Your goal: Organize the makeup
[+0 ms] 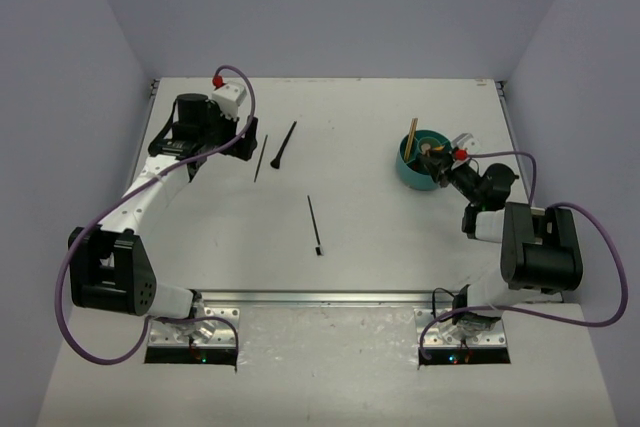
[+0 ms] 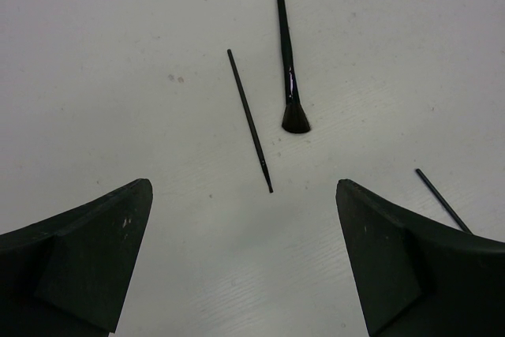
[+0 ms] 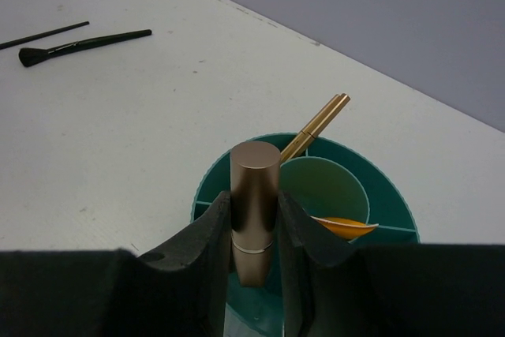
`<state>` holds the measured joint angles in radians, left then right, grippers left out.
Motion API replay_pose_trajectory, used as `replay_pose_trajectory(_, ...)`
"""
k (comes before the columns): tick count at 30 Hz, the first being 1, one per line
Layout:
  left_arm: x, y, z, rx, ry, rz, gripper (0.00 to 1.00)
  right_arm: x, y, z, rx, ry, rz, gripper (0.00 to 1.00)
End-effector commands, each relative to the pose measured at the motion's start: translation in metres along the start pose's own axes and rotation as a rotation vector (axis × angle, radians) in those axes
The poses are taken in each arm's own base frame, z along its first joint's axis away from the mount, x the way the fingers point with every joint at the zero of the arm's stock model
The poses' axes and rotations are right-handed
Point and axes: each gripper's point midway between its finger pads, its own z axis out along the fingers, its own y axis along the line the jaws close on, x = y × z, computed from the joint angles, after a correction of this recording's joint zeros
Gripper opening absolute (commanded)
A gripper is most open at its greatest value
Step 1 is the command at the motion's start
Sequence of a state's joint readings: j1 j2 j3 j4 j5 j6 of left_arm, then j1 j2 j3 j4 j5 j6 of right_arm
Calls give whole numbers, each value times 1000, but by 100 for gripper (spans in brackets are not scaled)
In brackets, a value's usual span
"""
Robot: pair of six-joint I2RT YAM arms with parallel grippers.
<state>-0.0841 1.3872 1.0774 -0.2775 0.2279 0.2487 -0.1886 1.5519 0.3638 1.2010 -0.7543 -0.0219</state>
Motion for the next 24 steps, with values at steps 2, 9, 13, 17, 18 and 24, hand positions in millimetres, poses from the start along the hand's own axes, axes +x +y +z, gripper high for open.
replay_pose_trajectory(2,-38,8,-16,-29,-106,26,100,-10,-15,0,66,-34,-31,33)
replay_pose_trajectory(9,-39,10,-17,-36,-107,34,100,-8,-21,0,95,-28,-25,39)
replay_pose_trajectory(13,-41,11,-17,-42,-111,42,100,-15,-20,1,89,-44,-5,41)
replay_pose_trajectory(17,-42,9,-16,-28,-111,43,100,-38,-18,2,62,-86,-27,45)
replay_pose_trajectory(18,-42,9,-15,-25,-111,41,100,-43,-19,2,66,-93,-30,46)
replay_pose_trajectory(24,-44,9,-14,-22,-115,39,100,-73,-36,-1,160,-100,51,58)
